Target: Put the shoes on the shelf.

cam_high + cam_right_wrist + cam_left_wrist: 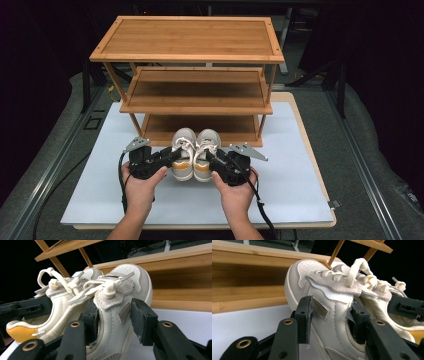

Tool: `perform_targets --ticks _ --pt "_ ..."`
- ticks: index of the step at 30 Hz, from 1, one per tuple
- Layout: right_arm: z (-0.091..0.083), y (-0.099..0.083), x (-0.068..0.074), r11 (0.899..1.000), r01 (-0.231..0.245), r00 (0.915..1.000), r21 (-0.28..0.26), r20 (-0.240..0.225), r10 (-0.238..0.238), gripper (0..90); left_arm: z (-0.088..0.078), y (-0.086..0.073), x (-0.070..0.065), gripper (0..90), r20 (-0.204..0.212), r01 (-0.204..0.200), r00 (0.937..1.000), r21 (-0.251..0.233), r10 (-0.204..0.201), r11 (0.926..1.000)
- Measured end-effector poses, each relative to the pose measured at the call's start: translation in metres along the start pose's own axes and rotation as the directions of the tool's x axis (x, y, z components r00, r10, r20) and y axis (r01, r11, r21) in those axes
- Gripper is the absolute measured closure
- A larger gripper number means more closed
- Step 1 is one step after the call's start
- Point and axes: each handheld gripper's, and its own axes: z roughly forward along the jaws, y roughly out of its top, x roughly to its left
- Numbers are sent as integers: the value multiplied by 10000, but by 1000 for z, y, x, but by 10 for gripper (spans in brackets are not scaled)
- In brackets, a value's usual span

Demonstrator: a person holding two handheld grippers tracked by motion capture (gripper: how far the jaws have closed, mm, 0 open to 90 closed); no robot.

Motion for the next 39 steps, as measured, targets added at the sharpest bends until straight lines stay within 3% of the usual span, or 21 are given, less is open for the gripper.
perform_targets --ticks 12,30,39 --pt "-9 18 3 9997 234 9997 33 1 -234 589 -5 18 -10 597 45 -236 9997 -40 236 9997" --pt "-14 39 14 9981 610 9981 -37 -87 -610 589 -17 34 -10 597 182 -207 9996 -242 211 9995" --pt "-18 48 18 9969 783 9968 -60 -121 -784 589 -22 44 -14 597 127 -415 9990 -223 418 9989"
